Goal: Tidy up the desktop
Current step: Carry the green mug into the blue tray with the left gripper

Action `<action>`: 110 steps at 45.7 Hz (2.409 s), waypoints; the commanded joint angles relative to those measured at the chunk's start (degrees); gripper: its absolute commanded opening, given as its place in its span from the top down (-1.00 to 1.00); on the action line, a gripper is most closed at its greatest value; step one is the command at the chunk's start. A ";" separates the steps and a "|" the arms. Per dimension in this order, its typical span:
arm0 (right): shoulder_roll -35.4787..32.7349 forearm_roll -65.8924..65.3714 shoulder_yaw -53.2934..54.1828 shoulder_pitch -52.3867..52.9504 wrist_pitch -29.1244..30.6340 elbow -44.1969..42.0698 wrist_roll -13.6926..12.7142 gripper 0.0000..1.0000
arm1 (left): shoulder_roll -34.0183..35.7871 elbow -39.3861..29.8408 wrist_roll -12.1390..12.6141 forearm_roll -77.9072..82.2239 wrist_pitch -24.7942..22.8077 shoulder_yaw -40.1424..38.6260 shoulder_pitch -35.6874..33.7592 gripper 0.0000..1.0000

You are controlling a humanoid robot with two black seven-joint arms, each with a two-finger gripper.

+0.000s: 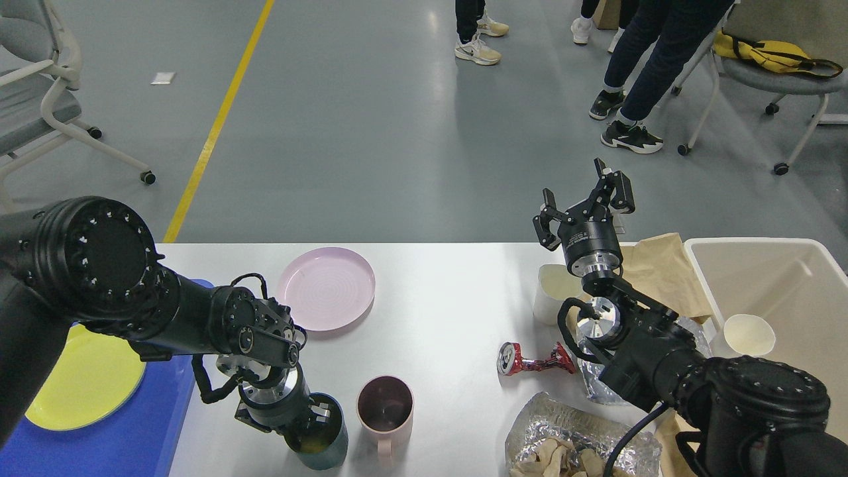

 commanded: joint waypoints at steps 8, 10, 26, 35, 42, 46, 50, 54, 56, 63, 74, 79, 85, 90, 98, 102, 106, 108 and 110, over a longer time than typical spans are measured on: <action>0.00 0.00 0.00 0.00 0.00 0.00 -0.01 -1.00 | 4.63 -8.18 0.04 1.07 -1.31 -0.33 -10.31 1.00; 0.00 0.00 0.00 0.00 0.00 0.00 -0.01 -1.00 | 5.51 -8.62 0.04 1.07 -2.18 -0.24 -12.24 1.00; 0.00 0.00 0.00 0.00 0.00 0.00 -0.01 -1.00 | 15.00 -10.82 -0.84 1.07 -20.90 -1.12 -30.18 1.00; 0.00 0.00 0.00 0.00 0.00 0.00 -0.01 -1.00 | 22.65 -10.82 -0.84 1.07 -27.59 -1.82 -34.23 1.00; 0.00 0.00 0.00 -0.09 0.00 0.00 -0.01 -1.00 | 28.35 -10.65 -0.75 2.74 -27.50 -0.24 -32.12 1.00; 0.00 0.00 0.00 -0.09 0.00 0.00 0.07 -1.00 | 32.75 -10.12 -0.75 4.50 -26.62 0.55 -29.22 1.00; 0.00 0.00 0.00 -0.09 0.00 0.00 -0.01 -1.00 | 37.41 -9.42 -0.75 6.60 -24.61 0.64 -25.80 1.00; 0.00 0.00 0.00 -0.09 0.00 0.00 -0.01 -1.00 | 41.71 -7.93 -0.75 8.71 -21.53 0.46 -22.11 1.00; 0.00 0.00 0.00 -0.09 0.00 0.00 -0.01 -1.00 | 43.65 -6.52 -0.75 9.42 -19.95 0.29 -19.91 1.00; 0.00 0.00 0.00 -0.09 0.00 0.00 -0.01 -1.00 | 46.03 0.77 -0.84 10.21 -15.11 -0.06 -10.95 0.99; -0.09 0.00 0.00 -0.09 0.00 0.00 -0.01 -1.00 | 46.38 6.58 -0.93 10.21 -6.85 -1.47 1.54 0.98; -0.09 0.00 0.00 -0.09 0.00 0.00 -0.01 -1.00 | 46.38 7.72 -0.93 10.30 -2.11 -1.38 5.41 0.97; -0.09 0.00 0.00 -0.09 0.00 0.00 -0.01 -1.00 | 46.38 10.44 -0.93 10.30 1.59 -1.38 9.54 0.97; -0.09 0.00 0.00 -0.09 0.00 0.00 -0.01 -1.00 | 46.38 12.29 -0.93 10.30 2.03 -1.38 11.65 0.96; -0.09 0.00 0.00 -0.09 0.00 0.00 0.07 -1.00 | 46.56 13.26 -0.93 10.39 2.03 -0.68 13.67 0.96; 0.00 0.00 0.00 -0.09 0.00 0.00 -0.01 -1.00 | 46.56 13.87 -0.93 10.48 2.03 -0.15 15.34 0.96; -0.09 0.00 0.00 -0.09 0.00 0.00 -0.01 -1.00 | 46.47 15.45 -0.93 10.48 2.12 -0.06 17.19 0.96; -0.09 0.00 0.00 -0.09 0.00 0.00 -0.01 -1.00 | 46.30 16.24 -0.93 10.48 2.12 -0.06 18.24 0.96; -0.09 0.00 0.00 -0.09 0.00 0.00 -0.01 -1.00 | 46.21 16.86 -0.93 10.48 2.03 -0.06 19.29 0.96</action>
